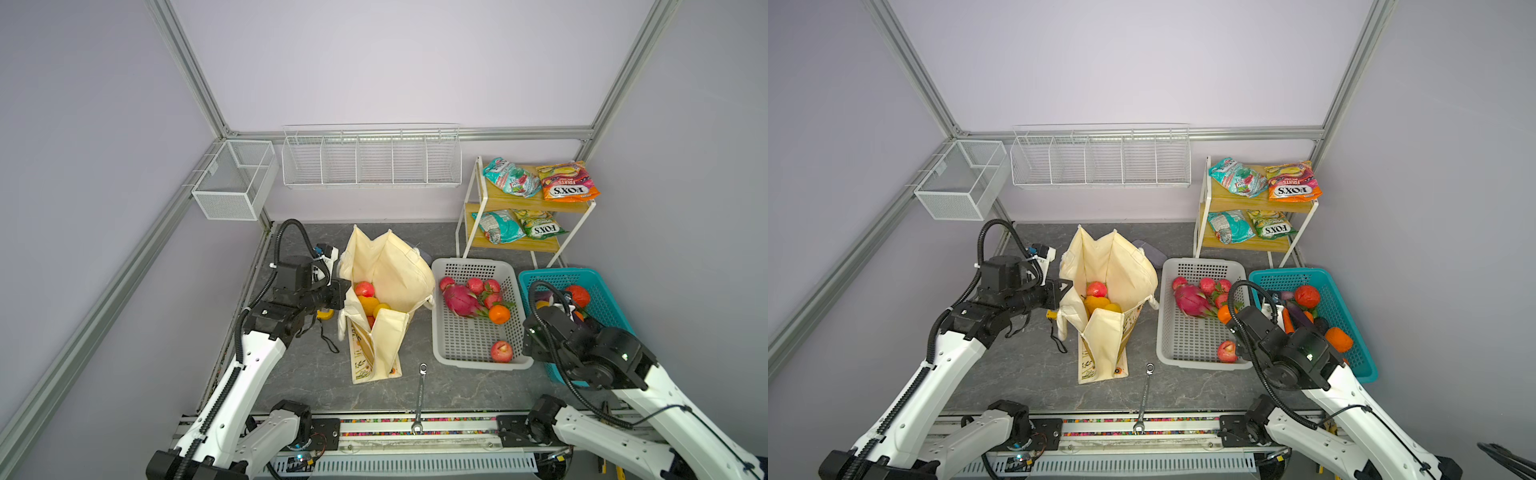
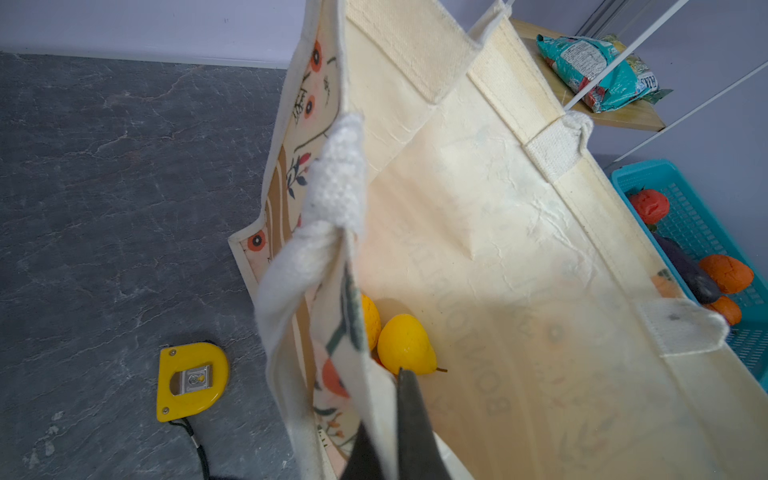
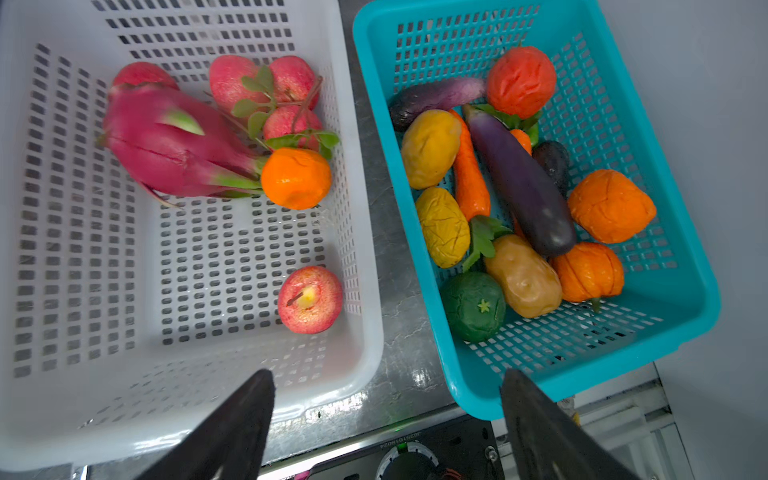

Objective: Place the food into the grocery bag and tie it
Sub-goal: 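Move the right gripper over the teal basket of vegetables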

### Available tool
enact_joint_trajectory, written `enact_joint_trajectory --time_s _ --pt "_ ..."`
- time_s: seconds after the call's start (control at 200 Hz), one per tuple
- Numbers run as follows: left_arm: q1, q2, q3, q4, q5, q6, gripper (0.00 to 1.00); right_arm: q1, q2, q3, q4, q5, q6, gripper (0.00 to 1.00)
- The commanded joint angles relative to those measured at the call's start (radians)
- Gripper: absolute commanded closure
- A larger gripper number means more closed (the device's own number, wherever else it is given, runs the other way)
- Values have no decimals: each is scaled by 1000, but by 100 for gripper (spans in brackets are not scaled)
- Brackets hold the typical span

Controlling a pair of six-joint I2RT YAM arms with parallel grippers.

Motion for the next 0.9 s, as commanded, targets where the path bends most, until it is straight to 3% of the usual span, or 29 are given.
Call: enact_joint_trajectory --time_s 0.0,0.285,0.47,0.62,0.895 --pt "-6 -16 -5 15 13 5 100 -58 72 7 25 -54 -64 12" --pt "-6 -26 -6 16 16 3 100 -233 263 94 150 -105 -92 12" --pt "-5 -21 -5 11 4 5 100 -416 358 175 173 -153 -72 12" --pt "-6 -13 -5 13 9 5 100 -551 336 151 243 -206 -32 12" --pt "-6 -14 -6 11 8 5 100 -772 260 74 316 -192 16 12"
